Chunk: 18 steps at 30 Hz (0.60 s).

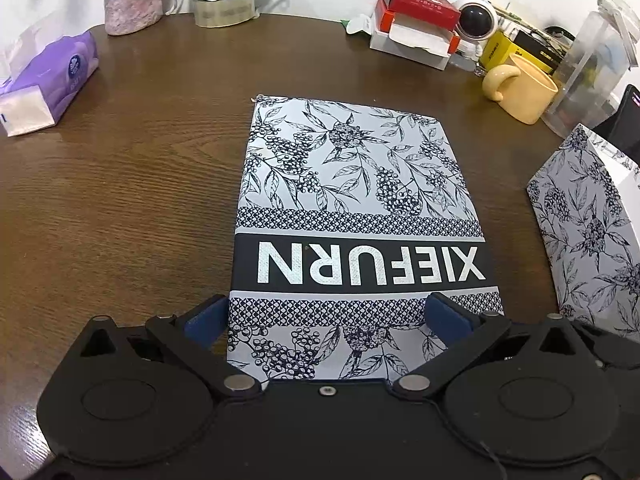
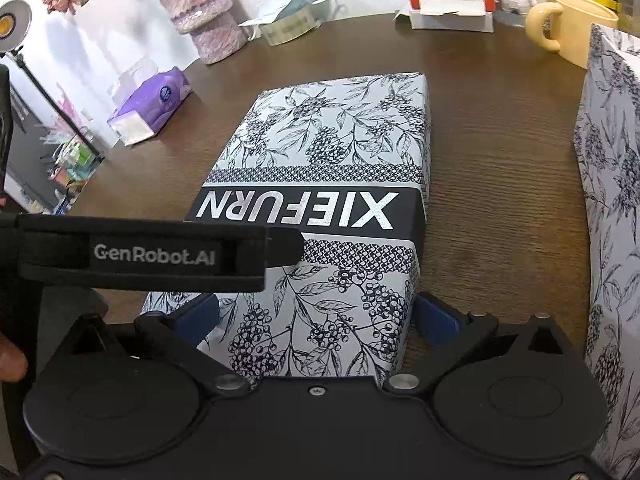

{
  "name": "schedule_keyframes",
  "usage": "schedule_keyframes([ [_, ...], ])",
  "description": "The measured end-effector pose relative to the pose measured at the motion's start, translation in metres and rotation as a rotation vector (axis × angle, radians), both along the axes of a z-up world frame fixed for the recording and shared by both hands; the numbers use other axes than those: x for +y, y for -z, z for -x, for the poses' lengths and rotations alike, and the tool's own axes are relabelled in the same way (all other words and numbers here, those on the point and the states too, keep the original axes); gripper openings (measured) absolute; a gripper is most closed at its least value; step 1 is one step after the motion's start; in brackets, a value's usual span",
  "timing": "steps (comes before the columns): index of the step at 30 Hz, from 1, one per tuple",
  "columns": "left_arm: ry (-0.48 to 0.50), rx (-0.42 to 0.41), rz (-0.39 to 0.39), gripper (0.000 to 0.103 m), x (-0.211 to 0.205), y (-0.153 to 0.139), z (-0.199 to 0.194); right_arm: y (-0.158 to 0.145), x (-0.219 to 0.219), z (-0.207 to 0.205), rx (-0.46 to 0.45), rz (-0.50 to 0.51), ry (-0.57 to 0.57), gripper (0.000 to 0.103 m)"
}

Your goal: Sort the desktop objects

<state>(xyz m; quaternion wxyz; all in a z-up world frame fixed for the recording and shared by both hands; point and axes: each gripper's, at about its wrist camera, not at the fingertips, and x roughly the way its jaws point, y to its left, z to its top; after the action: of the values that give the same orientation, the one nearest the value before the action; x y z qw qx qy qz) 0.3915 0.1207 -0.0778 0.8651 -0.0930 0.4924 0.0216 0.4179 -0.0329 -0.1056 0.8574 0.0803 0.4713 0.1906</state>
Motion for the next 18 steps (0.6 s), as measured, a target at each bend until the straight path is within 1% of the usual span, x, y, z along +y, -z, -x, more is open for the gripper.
schedule_keyframes([
  [4, -0.005, 0.004, -0.012, 0.103, -0.003, -0.001, 0.001, 0.0, 0.001, -0.001, 0.005, -0.001, 0.015, 0.103],
  [9, 0.014, 0.034, 0.003, 0.103, -0.001, -0.004, 0.002, -0.003, 0.003, 0.0, 0.023, 0.011, 0.03, 0.103],
  [18, 0.027, -0.011, 0.025, 0.103, 0.002, -0.021, 0.026, -0.022, 0.009, 0.022, -0.023, 0.028, 0.047, 0.103],
])
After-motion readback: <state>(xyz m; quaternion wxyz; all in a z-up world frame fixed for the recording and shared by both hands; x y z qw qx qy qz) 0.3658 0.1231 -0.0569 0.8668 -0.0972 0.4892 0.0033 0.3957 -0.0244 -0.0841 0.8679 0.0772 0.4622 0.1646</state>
